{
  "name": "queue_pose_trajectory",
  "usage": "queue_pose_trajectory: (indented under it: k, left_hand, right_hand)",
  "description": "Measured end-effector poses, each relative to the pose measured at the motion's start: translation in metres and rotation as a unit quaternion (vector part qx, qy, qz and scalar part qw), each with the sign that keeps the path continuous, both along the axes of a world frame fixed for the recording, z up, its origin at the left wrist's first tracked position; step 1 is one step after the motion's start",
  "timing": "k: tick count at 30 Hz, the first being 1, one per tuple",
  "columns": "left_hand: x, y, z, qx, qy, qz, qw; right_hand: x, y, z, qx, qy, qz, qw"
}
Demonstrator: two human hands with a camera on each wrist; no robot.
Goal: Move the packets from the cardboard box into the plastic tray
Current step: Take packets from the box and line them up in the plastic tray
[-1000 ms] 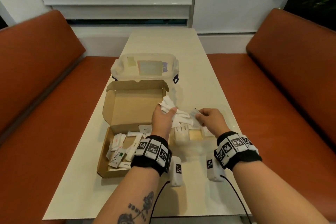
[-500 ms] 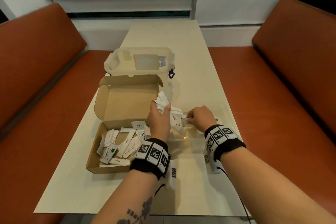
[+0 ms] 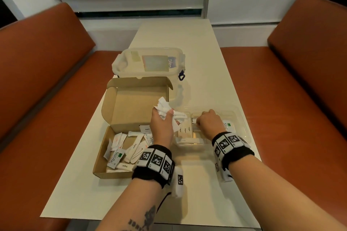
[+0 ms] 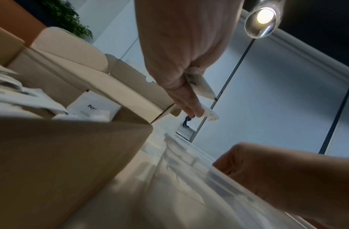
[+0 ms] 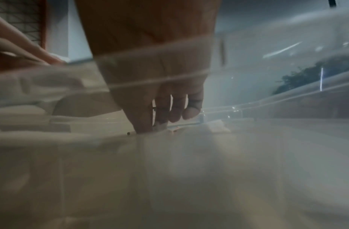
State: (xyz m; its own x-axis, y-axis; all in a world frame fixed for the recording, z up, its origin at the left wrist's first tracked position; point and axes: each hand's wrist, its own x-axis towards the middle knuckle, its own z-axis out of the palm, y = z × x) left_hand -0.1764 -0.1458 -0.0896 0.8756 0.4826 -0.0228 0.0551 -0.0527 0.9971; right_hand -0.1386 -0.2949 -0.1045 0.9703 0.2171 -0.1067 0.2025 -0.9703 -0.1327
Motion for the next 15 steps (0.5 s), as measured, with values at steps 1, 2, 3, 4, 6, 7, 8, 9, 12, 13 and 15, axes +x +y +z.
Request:
queue_pose_trajectory:
  k: [1,2,3,4,6,7,8,9,12,13,15]
  left_hand:
    - [0.000,0.001,0.001,-0.004,-0.001,-0.001,1.000]
    - [0.000,0.001,0.002,-0.009,0.001,-0.004,1.000]
    - [0.000,0.002,0.002,-0.013,0.003,-0.007,1.000]
    - [0.000,0.002,0.002,-0.011,0.003,-0.008,1.000]
    - [-0.001,0.002,0.000,0.000,-0.003,-0.010,1.000]
    - [-0.002,0.003,-0.001,0.006,-0.007,-0.010,1.000]
    - [-0.003,0.003,-0.002,0.008,-0.009,-0.010,1.000]
    - [-0.003,0.003,-0.003,0.008,-0.009,-0.010,1.000]
    - [-0.004,0.004,-0.003,0.006,-0.007,-0.013,1.000]
    - [-0.004,0.004,-0.003,0.008,-0.006,-0.014,1.000]
    - [-0.004,0.004,-0.004,0.015,-0.004,-0.016,1.000]
  right_hand:
    - [0.000,0.000,0.000,-0.004,0.001,0.001,1.000]
    - [0.000,0.000,-0.001,-0.003,0.003,0.001,1.000]
    - [0.001,0.000,-0.002,0.004,0.002,0.000,1.000]
    - [0.000,-0.001,-0.003,0.017,-0.003,-0.002,1.000]
    - [0.000,-0.002,-0.004,0.051,-0.015,-0.012,0.999]
    - [0.000,-0.002,-0.005,0.061,-0.019,-0.018,0.998]
    - [0.000,-0.003,-0.006,0.067,-0.021,-0.021,0.997]
    - [0.000,-0.003,-0.006,0.069,-0.023,-0.022,0.997]
    - [-0.001,-0.004,-0.009,0.072,-0.031,-0.017,0.997]
    - [-0.001,-0.004,-0.010,0.074,-0.033,-0.017,0.997]
    - [-0.002,-0.005,-0.011,0.079,-0.039,-0.017,0.996]
